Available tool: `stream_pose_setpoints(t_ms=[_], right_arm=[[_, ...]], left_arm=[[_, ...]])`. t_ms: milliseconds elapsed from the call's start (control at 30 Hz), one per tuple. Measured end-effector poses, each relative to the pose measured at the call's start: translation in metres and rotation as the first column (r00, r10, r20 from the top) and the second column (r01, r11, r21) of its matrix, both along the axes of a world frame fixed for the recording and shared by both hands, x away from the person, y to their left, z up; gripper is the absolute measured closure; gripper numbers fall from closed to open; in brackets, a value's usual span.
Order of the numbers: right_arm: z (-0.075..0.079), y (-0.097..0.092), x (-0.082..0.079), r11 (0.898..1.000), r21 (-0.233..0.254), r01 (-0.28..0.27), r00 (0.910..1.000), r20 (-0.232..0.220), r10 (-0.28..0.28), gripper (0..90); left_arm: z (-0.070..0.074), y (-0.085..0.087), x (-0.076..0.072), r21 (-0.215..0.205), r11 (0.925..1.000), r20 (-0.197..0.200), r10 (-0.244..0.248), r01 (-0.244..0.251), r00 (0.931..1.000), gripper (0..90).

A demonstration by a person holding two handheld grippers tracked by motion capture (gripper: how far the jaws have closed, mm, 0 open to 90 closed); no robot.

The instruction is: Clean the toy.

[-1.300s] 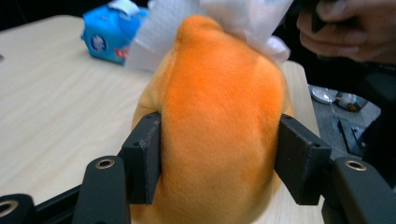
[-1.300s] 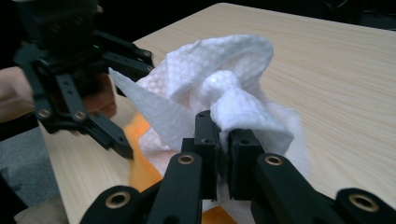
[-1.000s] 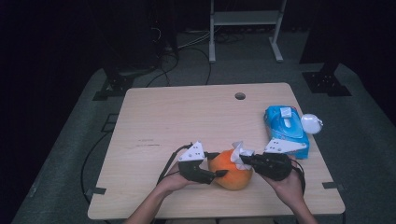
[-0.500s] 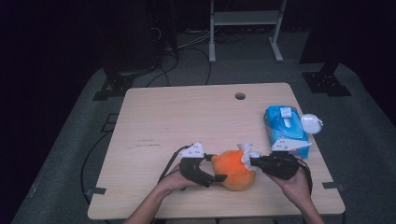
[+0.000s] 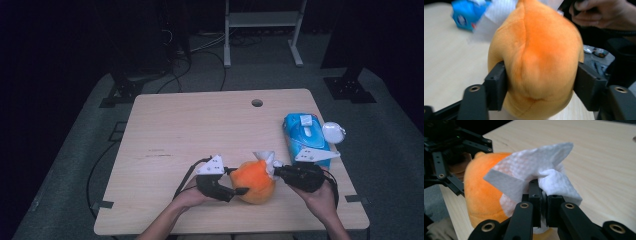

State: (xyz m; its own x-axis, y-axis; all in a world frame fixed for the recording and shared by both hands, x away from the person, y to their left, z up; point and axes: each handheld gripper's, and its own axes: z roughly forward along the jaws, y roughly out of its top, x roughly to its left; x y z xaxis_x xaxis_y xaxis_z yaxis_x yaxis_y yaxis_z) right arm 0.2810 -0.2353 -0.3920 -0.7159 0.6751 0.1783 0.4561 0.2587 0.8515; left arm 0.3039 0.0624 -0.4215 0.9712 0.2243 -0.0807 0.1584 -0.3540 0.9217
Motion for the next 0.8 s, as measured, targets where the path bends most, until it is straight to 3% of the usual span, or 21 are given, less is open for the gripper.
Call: stream_pose_setpoints(t_ms=[67, 167, 300, 367, 433, 500, 533, 700, 733, 800], right_arm=[[0.002, -0.001, 0.000, 0.999, 0.036, -0.010, 0.9999, 0.000, 0.010, 84.7], [-0.002, 0.001, 0.002, 0.999, 0.034, -0.014, 0.9998, -0.011, 0.014, 84.7], [0.005, 0.015, -0.006, 0.999, 0.001, -0.039, 0.9989, 0.026, 0.039, 84.7], [0.008, 0.018, -0.008, 0.998, 0.012, -0.057, 0.9977, 0.036, 0.057, 84.7], [0.014, 0.035, -0.016, 0.991, 0.017, -0.136, 0.9892, 0.058, 0.135, 84.5], [0.012, 0.047, -0.020, 0.987, -0.034, -0.157, 0.9845, 0.073, 0.159, 84.1], [0.011, 0.050, -0.021, 0.987, -0.058, -0.153, 0.9846, 0.077, 0.157, 84.2], [0.009, 0.035, -0.014, 0.995, -0.040, -0.095, 0.9918, 0.082, 0.098, 84.5], [0.007, 0.024, -0.009, 0.998, -0.030, -0.048, 0.9961, 0.073, 0.050, 84.5], [0.003, 0.014, -0.005, 0.999, -0.033, -0.015, 0.9980, 0.060, 0.017, 84.5]], left_arm=[[0.005, 0.005, 0.001, 0.010, 0.9999, 0.020, 0.012, -0.013, 0.9997, 38.7], [-0.002, 0.005, 0.003, 0.058, 0.9973, 0.026, 0.045, -0.047, 0.9986, 39.5], [-0.006, 0.003, 0.003, 0.049, 0.9975, 0.005, 0.051, -0.051, 0.9987, 39.9], [-0.004, 0.001, 0.003, 0.047, 0.9973, 0.011, 0.056, -0.057, 0.9984, 39.8], [-0.006, -0.003, 0.001, 0.043, 0.9975, 0.009, 0.055, -0.055, 0.9985, 39.9], [-0.007, -0.004, 0.000, 0.044, 0.9977, 0.006, 0.051, -0.052, 0.9987, 39.9], [-0.009, -0.003, 0.000, 0.045, 0.9975, 0.002, 0.055, -0.056, 0.9985, 39.9], [-0.010, -0.002, 0.002, 0.035, 0.9974, -0.008, 0.063, -0.063, 0.9980, 39.7], [-0.011, -0.002, 0.002, 0.027, 0.9974, -0.012, 0.068, -0.067, 0.9976, 38.8], [-0.012, -0.002, 0.004, 0.018, 0.9973, -0.026, 0.072, -0.071, 0.9971, 36.2]])
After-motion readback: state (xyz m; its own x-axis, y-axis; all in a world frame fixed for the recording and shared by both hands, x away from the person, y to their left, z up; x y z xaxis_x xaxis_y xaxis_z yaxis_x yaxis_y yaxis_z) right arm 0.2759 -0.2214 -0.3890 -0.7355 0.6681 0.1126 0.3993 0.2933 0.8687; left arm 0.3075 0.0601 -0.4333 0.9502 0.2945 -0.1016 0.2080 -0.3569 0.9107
